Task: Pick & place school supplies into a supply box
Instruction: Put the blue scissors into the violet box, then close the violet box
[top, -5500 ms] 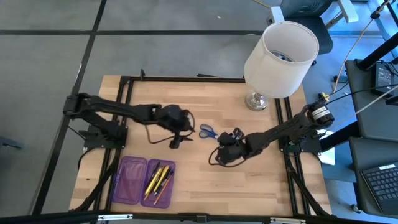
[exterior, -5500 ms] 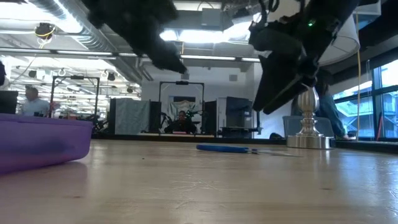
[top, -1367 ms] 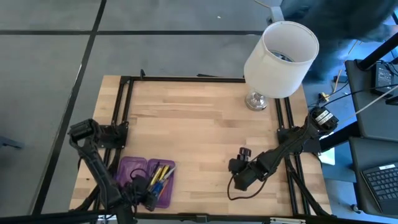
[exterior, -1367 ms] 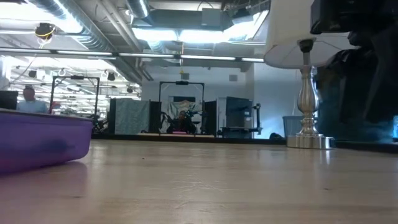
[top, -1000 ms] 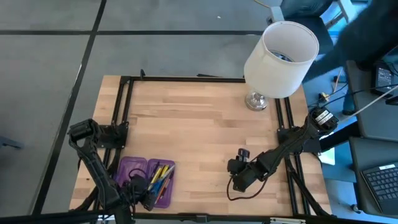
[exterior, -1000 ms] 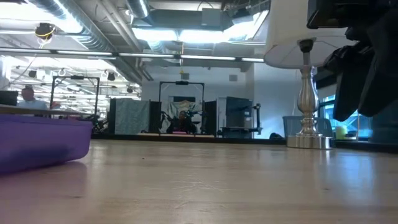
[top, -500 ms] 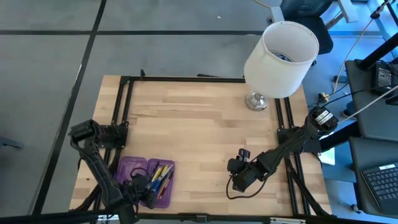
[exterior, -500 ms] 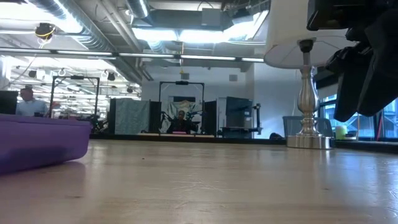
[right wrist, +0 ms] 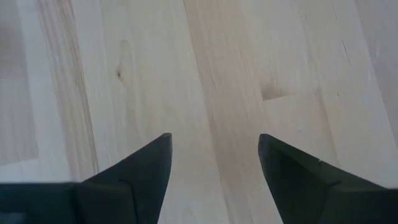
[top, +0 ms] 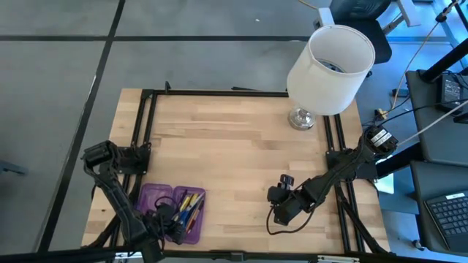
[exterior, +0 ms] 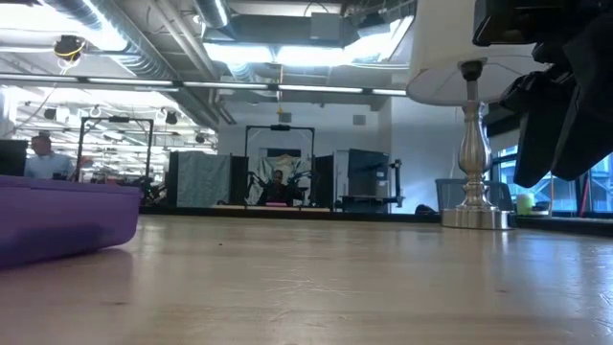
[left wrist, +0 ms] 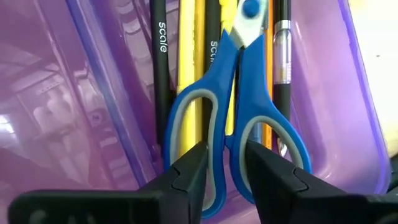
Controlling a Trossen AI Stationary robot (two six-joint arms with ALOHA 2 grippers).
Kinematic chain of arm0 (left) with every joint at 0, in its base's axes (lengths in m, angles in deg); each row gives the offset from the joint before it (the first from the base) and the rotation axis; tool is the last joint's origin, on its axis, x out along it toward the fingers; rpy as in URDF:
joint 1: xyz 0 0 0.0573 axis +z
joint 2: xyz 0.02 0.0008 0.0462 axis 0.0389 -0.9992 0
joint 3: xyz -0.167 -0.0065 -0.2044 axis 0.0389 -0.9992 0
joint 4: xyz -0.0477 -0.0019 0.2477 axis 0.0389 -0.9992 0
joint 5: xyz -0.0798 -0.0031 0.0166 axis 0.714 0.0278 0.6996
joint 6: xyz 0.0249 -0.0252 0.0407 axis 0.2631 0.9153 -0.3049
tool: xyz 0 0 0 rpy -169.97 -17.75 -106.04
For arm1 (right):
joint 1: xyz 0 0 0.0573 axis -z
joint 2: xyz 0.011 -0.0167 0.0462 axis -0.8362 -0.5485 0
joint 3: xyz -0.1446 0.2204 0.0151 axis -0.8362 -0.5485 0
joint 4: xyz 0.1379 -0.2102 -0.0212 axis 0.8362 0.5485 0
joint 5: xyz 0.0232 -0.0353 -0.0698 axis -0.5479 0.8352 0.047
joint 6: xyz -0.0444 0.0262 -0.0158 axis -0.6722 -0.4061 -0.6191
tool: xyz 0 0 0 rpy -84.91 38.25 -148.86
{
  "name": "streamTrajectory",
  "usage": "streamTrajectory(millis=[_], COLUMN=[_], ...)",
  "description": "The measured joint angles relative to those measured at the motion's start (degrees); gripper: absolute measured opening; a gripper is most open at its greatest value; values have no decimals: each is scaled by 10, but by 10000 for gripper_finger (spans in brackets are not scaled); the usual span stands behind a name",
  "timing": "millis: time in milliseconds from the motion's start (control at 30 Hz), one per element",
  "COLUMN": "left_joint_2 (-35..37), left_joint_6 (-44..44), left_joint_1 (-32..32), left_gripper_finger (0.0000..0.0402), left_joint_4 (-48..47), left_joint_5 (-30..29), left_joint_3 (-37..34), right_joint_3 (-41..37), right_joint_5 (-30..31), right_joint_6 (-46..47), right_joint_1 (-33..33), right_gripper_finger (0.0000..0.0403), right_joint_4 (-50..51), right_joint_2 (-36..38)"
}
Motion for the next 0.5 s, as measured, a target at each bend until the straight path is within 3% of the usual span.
streamTrajectory(millis=[233,500], left_joint_2=[3,50], left_joint_6=[-16,6], left_joint_1=[4,4], left_gripper_finger=[133,129], left_joint_4=[0,-28], left_joint_5=[-3,1], left_joint_3=[0,0], right_joint_3=[0,0], right_joint_5=[0,0], right_joint_6=[-1,-11], right_joint_1=[0,1], right_gripper_finger=[243,243], right_joint_4=[0,0], right_joint_2=[0,0])
